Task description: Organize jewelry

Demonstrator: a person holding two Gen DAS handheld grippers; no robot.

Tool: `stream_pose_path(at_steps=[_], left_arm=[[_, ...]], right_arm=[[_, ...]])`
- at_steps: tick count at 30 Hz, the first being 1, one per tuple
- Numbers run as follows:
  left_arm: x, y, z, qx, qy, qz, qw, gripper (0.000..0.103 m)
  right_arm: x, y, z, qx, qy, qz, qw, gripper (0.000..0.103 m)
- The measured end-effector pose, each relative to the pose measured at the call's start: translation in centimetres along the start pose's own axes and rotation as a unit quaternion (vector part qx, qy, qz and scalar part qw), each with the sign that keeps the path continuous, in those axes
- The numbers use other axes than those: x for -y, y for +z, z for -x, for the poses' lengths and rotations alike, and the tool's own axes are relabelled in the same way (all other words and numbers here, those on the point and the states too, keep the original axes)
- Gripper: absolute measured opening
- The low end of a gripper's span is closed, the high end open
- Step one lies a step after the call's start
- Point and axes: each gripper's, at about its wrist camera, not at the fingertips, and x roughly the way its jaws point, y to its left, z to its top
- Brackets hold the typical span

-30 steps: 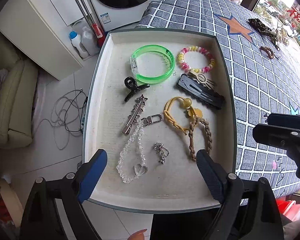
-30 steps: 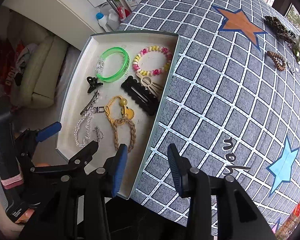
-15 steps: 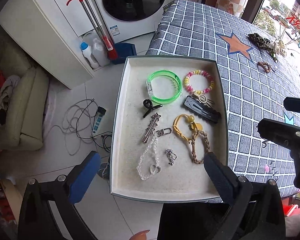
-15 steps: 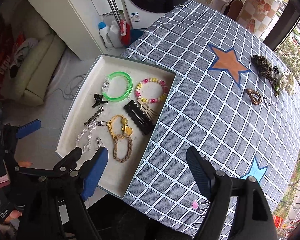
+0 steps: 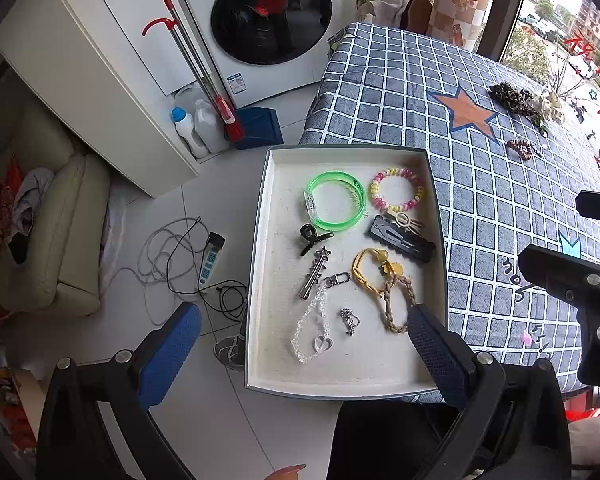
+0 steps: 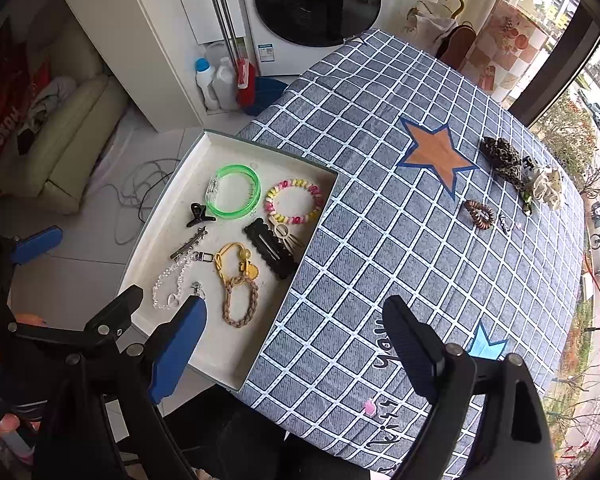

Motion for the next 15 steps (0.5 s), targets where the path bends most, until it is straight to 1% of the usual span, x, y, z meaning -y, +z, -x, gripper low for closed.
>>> stream_pose_path(at_steps=[3,10,15], left_arm=[[-0.2,0.1,0.4,0.003,0.001,0.001,1.0000,0.103],[0.0,0.2,1.3,0.004,-0.003,-0.008,1.0000,0.103],[0.2,0.1,1.8,0.006,-0.005,-0.014,0.9999,0.103]], right_arm=[[0.0,-0.1,0.4,0.004,-0.009,-0.001,1.000,0.091],[0.1,-0.2,1.5,0.009,-0.008,-0.008,1.000,0.091],[-0.1,-0.3,2.0,0.004,-0.005,-0.008,1.000,0.091]])
